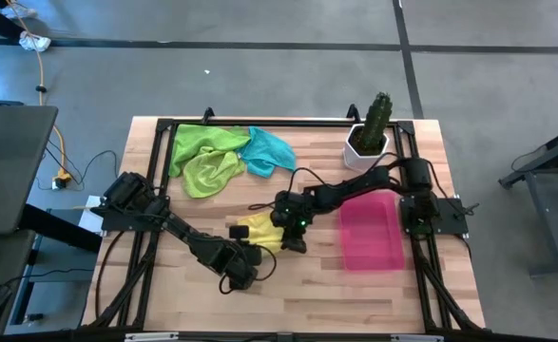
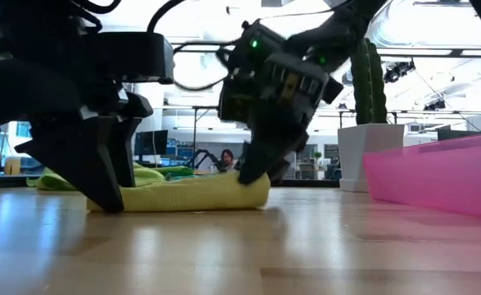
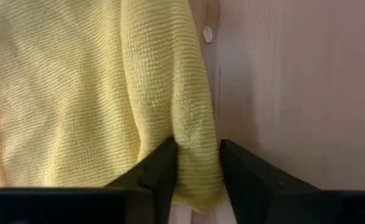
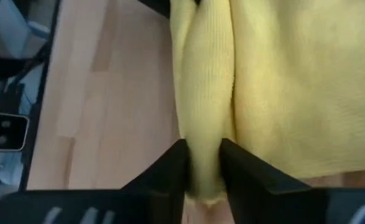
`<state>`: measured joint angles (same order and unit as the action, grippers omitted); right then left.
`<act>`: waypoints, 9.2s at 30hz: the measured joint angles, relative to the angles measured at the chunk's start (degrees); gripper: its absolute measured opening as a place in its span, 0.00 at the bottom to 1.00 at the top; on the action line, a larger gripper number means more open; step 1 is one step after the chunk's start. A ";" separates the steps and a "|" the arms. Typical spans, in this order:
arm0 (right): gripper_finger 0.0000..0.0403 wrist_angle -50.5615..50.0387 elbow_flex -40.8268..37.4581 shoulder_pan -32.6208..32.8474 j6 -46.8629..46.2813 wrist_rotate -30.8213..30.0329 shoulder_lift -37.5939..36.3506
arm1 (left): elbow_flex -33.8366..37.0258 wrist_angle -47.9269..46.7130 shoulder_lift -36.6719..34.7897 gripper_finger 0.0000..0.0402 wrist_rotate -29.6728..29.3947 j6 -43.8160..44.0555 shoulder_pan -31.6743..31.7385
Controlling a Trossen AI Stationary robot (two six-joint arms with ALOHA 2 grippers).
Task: Roll microfiber towels into tight, uniform cylinder then place into a basket
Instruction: Roll the yellow microfiber towel
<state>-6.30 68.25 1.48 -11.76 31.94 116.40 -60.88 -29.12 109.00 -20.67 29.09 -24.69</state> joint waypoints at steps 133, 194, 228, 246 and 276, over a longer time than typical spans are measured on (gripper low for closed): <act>0.01 -6.28 0.33 4.12 14.50 -17.08 -0.39 | -6.57 -4.27 -0.49 0.30 -0.18 4.47 2.89; 0.02 -11.02 0.31 -6.51 -5.82 11.69 3.44 | -5.46 1.05 -0.14 0.08 25.70 -16.02 15.04; 0.24 -16.53 0.20 16.14 24.39 -38.53 -9.51 | -0.15 7.82 0.45 0.02 42.82 -7.66 20.62; 0.53 -10.88 0.21 16.33 17.74 -33.38 -9.42 | -0.11 8.69 0.45 0.02 42.78 -8.25 20.66; 0.04 -7.68 0.37 15.07 11.63 -24.99 -3.23 | 0.00 13.98 0.84 0.02 56.02 6.24 20.28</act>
<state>-13.98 68.62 16.55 -0.13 6.95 113.16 -60.88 -15.14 109.84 35.35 35.33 -4.40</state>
